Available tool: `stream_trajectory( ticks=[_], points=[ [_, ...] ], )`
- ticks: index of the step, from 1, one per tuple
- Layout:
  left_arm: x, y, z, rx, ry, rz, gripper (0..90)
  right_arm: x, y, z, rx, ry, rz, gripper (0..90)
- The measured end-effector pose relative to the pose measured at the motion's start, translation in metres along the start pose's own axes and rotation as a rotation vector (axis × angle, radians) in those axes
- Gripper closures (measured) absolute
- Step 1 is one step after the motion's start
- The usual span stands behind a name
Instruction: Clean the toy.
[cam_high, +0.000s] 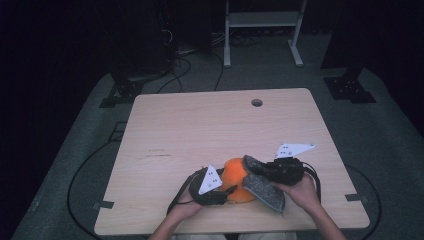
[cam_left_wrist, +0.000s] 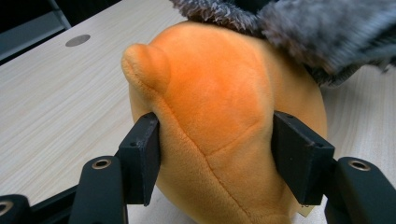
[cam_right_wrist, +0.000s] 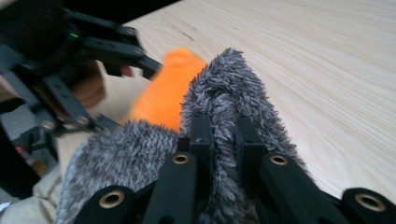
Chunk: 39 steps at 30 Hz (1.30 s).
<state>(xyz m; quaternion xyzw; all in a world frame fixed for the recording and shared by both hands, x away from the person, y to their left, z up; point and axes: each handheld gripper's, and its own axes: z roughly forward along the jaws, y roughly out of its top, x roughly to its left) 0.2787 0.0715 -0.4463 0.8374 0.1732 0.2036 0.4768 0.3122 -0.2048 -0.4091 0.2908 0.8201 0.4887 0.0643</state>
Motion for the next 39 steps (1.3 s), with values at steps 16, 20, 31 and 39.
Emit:
stream_trajectory(
  ticks=[16, 20, 31, 39],
  points=[
    [-0.013, 0.004, 0.000, -0.014, 0.027, 0.130, 37.3, 0.018, 0.028, 0.000, 0.062, 0.037, -0.071, 80.5],
    [-0.017, 0.005, 0.000, -0.009, 0.037, 0.170, 37.3, 0.023, 0.044, 0.013, 0.079, 0.032, -0.104, 80.5],
    [-0.005, 0.001, 0.001, -0.002, 0.019, 0.067, 37.4, -0.011, 0.011, 0.004, 0.076, -0.042, 0.011, 80.7],
    [0.005, -0.002, 0.004, 0.002, 0.021, -0.028, 36.5, -0.017, -0.021, -0.013, 0.111, -0.079, 0.034, 80.7]
  ],
)
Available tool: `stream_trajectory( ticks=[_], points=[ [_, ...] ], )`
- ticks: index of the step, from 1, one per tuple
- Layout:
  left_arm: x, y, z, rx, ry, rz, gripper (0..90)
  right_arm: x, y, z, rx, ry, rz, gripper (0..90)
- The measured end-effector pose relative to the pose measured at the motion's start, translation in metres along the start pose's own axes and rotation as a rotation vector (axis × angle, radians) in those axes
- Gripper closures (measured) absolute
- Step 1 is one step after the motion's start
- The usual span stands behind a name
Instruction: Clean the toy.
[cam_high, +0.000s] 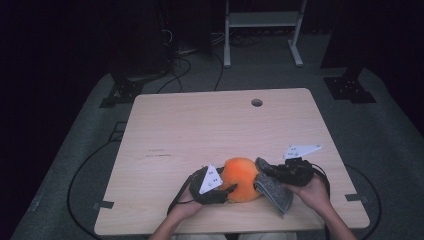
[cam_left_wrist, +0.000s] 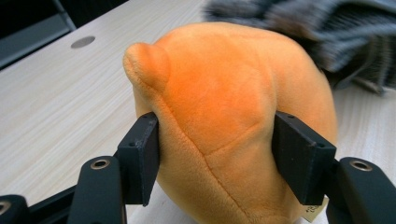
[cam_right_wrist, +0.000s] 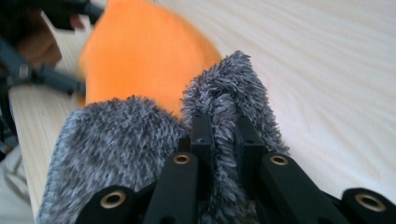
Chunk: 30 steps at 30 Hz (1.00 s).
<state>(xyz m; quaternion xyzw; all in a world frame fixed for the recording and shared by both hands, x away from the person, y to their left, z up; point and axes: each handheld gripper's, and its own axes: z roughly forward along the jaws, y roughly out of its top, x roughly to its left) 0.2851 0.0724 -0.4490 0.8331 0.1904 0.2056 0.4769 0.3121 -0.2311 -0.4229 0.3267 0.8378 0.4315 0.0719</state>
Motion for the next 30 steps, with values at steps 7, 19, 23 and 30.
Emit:
stream_trajectory(
  ticks=[7, 19, 23, 30],
  points=[
    [0.007, 0.000, 0.005, 0.007, 0.014, -0.058, 35.9, 0.027, 0.006, -0.007, -0.052, 0.047, -0.089, 80.7],
    [0.023, 0.000, -0.011, -0.063, -0.161, -0.108, 29.9, 0.008, 0.009, 0.015, -0.069, -0.047, -0.094, 80.5],
    [0.021, 0.000, -0.009, -0.043, -0.113, -0.103, 39.7, 0.003, 0.005, 0.016, -0.079, -0.070, -0.077, 80.4],
    [0.021, -0.002, -0.005, -0.005, -0.053, -0.114, 44.5, 0.039, 0.007, 0.002, -0.162, 0.027, -0.201, 80.5]
  ],
)
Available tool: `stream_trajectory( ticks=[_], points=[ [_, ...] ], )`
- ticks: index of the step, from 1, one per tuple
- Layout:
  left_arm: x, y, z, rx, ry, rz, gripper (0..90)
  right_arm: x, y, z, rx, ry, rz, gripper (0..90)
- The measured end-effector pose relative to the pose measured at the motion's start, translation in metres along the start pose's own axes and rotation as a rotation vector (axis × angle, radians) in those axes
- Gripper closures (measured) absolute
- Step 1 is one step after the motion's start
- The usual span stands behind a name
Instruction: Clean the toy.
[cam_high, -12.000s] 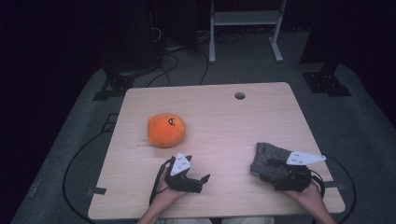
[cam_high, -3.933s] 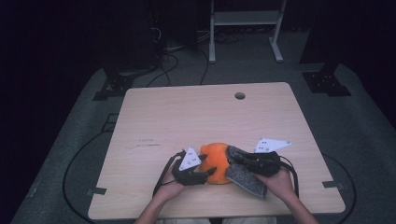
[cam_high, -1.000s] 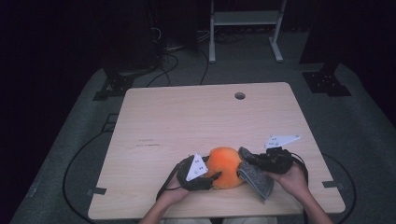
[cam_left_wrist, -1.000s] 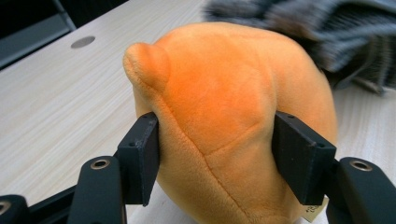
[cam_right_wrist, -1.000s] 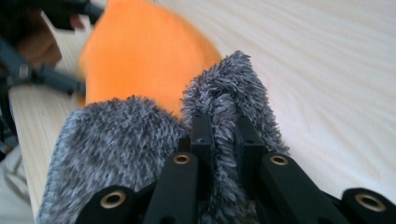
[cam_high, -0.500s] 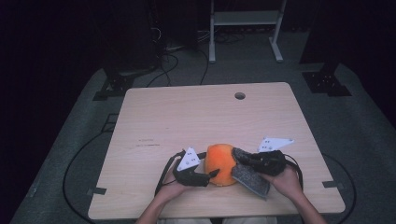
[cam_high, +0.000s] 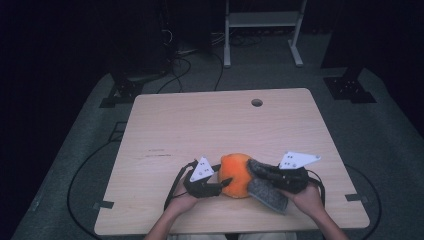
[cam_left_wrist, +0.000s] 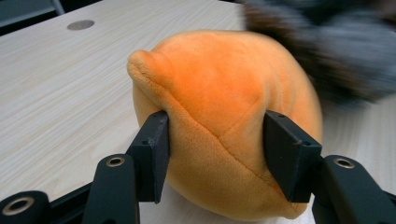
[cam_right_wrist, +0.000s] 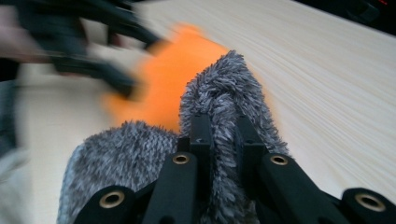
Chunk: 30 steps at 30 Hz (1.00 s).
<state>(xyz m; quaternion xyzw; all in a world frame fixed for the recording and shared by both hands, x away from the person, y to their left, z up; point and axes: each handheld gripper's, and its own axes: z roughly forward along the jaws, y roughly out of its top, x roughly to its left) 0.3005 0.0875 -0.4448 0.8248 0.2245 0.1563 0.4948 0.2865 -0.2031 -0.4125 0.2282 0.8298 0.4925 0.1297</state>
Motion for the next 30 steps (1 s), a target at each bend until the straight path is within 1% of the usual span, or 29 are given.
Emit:
stream_trajectory(
  ticks=[1, 2, 3, 4, 5, 6, 7, 8, 10, 11, 13, 16, 17, 18, 19, 21, 22, 24, 25, 27, 30],
  points=[
    [0.000, 0.000, 0.001, 0.000, 0.007, -0.004, 44.6, 0.006, 0.002, 0.002, 0.000, 0.017, -0.025, 80.4],
    [0.000, 0.000, 0.002, 0.004, 0.012, -0.002, 44.6, 0.016, 0.003, 0.007, 0.007, 0.035, -0.066, 80.4],
    [0.000, 0.000, 0.002, 0.008, 0.016, -0.003, 44.7, 0.020, 0.003, 0.011, 0.016, 0.038, -0.086, 80.4],
    [0.000, 0.000, 0.002, 0.007, 0.016, -0.008, 44.5, 0.024, 0.003, 0.017, 0.038, 0.024, -0.108, 80.4],
    [0.001, 0.000, 0.002, 0.008, 0.013, -0.009, 44.2, 0.024, 0.002, 0.019, 0.042, 0.017, -0.112, 80.4],
    [0.002, 0.000, 0.001, 0.003, 0.007, -0.011, 42.7, 0.020, 0.000, 0.021, 0.033, 0.017, -0.096, 80.4],
    [0.004, 0.000, -0.002, -0.016, -0.019, -0.028, 39.9, 0.018, 0.000, 0.020, 0.030, 0.014, -0.087, 80.4],
    [0.005, 0.001, -0.003, -0.030, -0.029, -0.040, 34.5, 0.015, -0.001, 0.018, 0.030, 0.001, -0.082, 80.4],
    [0.006, 0.003, -0.006, -0.049, -0.044, -0.045, 33.3, 0.011, -0.003, 0.015, 0.032, -0.022, -0.081, 80.4],
    [0.006, 0.003, -0.006, -0.053, -0.056, -0.052, 35.1, 0.009, -0.005, 0.013, 0.033, -0.033, -0.078, 80.3],
    [0.006, 0.003, -0.004, -0.048, -0.052, -0.056, 41.6, 0.004, -0.009, 0.010, 0.037, -0.050, -0.067, 80.4],
    [0.008, 0.003, -0.003, -0.047, -0.052, -0.079, 47.1, -0.001, -0.015, 0.006, 0.056, -0.085, -0.066, 80.4],
    [0.008, 0.003, -0.003, -0.047, -0.052, -0.093, 48.2, 0.000, -0.016, 0.004, 0.059, -0.093, -0.075, 80.4],
    [0.008, 0.003, -0.002, -0.048, -0.049, -0.097, 49.1, 0.004, -0.017, 0.002, 0.060, -0.100, -0.097, 80.4],
    [0.008, 0.004, -0.002, -0.047, -0.047, -0.099, 49.3, 0.007, -0.016, 0.001, 0.056, -0.096, -0.113, 80.4],
    [0.009, 0.005, -0.001, -0.050, -0.047, -0.104, 49.6, 0.022, -0.013, 0.003, 0.043, -0.035, -0.152, 80.3],
    [0.009, 0.005, 0.000, -0.049, -0.046, -0.104, 49.8, 0.027, -0.012, 0.005, 0.044, -0.020, -0.175, 80.3],
    [0.008, 0.006, 0.000, -0.048, -0.048, -0.107, 50.0, 0.040, -0.007, 0.015, 0.057, 0.013, -0.238, 80.2],
    [0.008, 0.007, 0.001, -0.047, -0.048, -0.110, 50.1, 0.043, -0.006, 0.019, 0.062, 0.017, -0.254, 80.3],
    [0.007, 0.007, 0.001, -0.042, -0.040, -0.105, 50.1, 0.047, -0.006, 0.030, 0.084, 0.017, -0.277, 80.3],
    [0.009, 0.006, 0.001, -0.038, -0.038, -0.109, 50.1, 0.044, -0.008, 0.033, 0.087, 0.024, -0.266, 80.2]
  ],
)
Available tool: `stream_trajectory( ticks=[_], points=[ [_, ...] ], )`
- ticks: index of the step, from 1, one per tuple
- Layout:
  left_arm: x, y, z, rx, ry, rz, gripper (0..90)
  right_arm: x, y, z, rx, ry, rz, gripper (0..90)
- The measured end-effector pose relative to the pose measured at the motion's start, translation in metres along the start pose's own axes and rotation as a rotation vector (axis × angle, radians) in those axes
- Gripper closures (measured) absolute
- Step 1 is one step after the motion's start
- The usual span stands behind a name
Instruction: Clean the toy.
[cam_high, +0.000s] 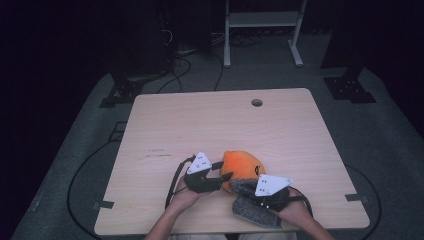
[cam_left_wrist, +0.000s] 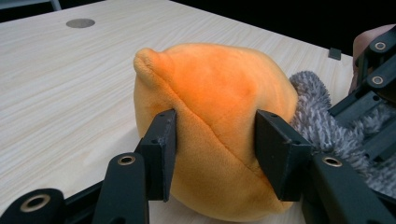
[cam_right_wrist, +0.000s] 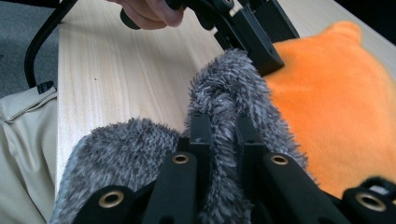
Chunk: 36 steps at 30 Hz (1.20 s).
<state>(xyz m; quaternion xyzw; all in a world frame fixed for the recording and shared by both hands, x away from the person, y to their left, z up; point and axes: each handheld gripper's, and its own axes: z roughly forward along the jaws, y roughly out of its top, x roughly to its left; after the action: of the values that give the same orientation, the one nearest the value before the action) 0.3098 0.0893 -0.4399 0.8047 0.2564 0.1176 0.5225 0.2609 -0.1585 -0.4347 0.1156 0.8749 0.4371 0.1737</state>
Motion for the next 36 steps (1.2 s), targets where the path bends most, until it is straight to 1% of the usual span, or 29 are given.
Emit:
stream_trajectory(
  ticks=[2, 5, 6, 7, 8, 9, 10, 11, 12, 14, 15, 17, 18, 19, 20, 21, 22, 23, 24, 25, 26, 28, 30, 32, 33, 34, 36],
  points=[
    [0.001, -0.001, 0.000, 0.005, 0.002, 0.000, 49.8, -0.003, -0.004, -0.005, 0.006, -0.013, 0.011, 80.2],
    [0.000, -0.002, 0.000, 0.004, -0.004, -0.003, 49.2, -0.012, -0.016, -0.015, 0.026, -0.049, 0.037, 80.2],
    [0.000, -0.002, 0.000, 0.001, -0.006, 0.003, 49.1, -0.015, -0.020, -0.019, 0.033, -0.067, 0.055, 80.2],
    [-0.001, -0.001, 0.001, -0.001, -0.004, 0.005, 49.1, -0.018, -0.023, -0.023, 0.032, -0.072, 0.084, 80.2],
    [-0.001, -0.001, 0.001, 0.001, -0.001, 0.012, 49.1, -0.022, -0.025, -0.027, 0.015, -0.072, 0.115, 80.2],
    [-0.002, -0.001, 0.001, -0.001, -0.003, 0.015, 49.0, -0.023, -0.024, -0.031, -0.010, -0.073, 0.131, 80.2],
    [-0.003, -0.001, 0.002, 0.002, -0.001, 0.028, 49.1, -0.024, -0.022, -0.033, -0.028, -0.070, 0.139, 80.2],
    [-0.004, -0.001, 0.003, 0.004, 0.001, 0.039, 49.1, -0.025, -0.016, -0.034, -0.060, -0.062, 0.150, 80.2],
    [-0.005, 0.000, 0.003, 0.005, -0.001, 0.046, 49.1, -0.025, -0.011, -0.033, -0.075, -0.055, 0.155, 80.2],
    [-0.008, -0.001, 0.003, 0.014, 0.003, 0.072, 49.1, -0.026, -0.003, -0.029, -0.089, -0.051, 0.150, 80.2],
    [-0.008, -0.001, 0.002, 0.018, 0.003, 0.076, 48.9, -0.027, 0.001, -0.025, -0.087, -0.054, 0.147, 80.2],
    [-0.006, -0.002, 0.001, 0.011, 0.000, 0.066, 47.8, -0.030, 0.002, -0.019, -0.070, -0.045, 0.154, 80.2],
    [-0.005, -0.002, 0.000, 0.007, 0.005, 0.057, 45.4, -0.031, 0.000, -0.017, -0.061, -0.041, 0.165, 80.2],
    [-0.004, -0.001, 0.001, 0.007, 0.025, 0.035, 37.6, -0.031, -0.003, -0.016, -0.061, -0.038, 0.171, 80.2],
    [-0.004, 0.000, 0.003, 0.020, 0.042, 0.009, 28.5, -0.031, -0.005, -0.016, -0.060, -0.037, 0.171, 80.2],
    [-0.003, 0.000, 0.004, 0.024, 0.034, -0.005, 25.4, -0.030, -0.007, -0.017, -0.057, -0.034, 0.174, 80.2],
    [-0.004, -0.001, 0.006, 0.018, 0.020, -0.011, 26.9, -0.030, -0.008, -0.017, -0.053, -0.034, 0.169, 80.2],
    [-0.006, -0.001, 0.006, 0.015, 0.020, 0.004, 33.0, -0.030, -0.009, -0.019, -0.043, -0.035, 0.169, 80.1],
    [-0.008, 0.000, 0.007, 0.014, 0.023, 0.023, 35.0, -0.031, -0.009, -0.021, -0.036, -0.034, 0.170, 80.0],
    [-0.010, 0.000, 0.007, 0.016, 0.023, 0.035, 37.1, -0.032, -0.008, -0.024, -0.044, -0.033, 0.180, 80.0],
    [-0.011, 0.001, 0.007, 0.017, 0.021, 0.058, 38.2, -0.033, -0.005, -0.026, -0.058, -0.032, 0.185, 80.0],
    [-0.014, -0.001, 0.007, 0.018, 0.021, 0.100, 40.1, -0.033, 0.003, -0.028, -0.069, -0.040, 0.173, 80.1],
    [-0.019, -0.001, 0.006, 0.027, 0.022, 0.161, 41.6, -0.036, 0.013, -0.027, -0.085, -0.039, 0.171, 80.1],
    [-0.022, -0.001, 0.006, 0.043, 0.031, 0.207, 42.4, -0.039, 0.022, -0.022, -0.069, -0.025, 0.164, 80.0],
    [-0.023, -0.002, 0.005, 0.049, 0.036, 0.218, 42.6, -0.040, 0.025, -0.020, -0.059, -0.019, 0.160, 80.1],
    [-0.022, -0.003, 0.005, 0.048, 0.032, 0.216, 42.8, -0.041, 0.026, -0.018, -0.053, -0.013, 0.163, 80.1],
    [-0.021, -0.004, 0.003, 0.038, 0.022, 0.199, 42.8, -0.043, 0.024, -0.017, -0.038, -0.006, 0.172, 80.1]
  ],
)
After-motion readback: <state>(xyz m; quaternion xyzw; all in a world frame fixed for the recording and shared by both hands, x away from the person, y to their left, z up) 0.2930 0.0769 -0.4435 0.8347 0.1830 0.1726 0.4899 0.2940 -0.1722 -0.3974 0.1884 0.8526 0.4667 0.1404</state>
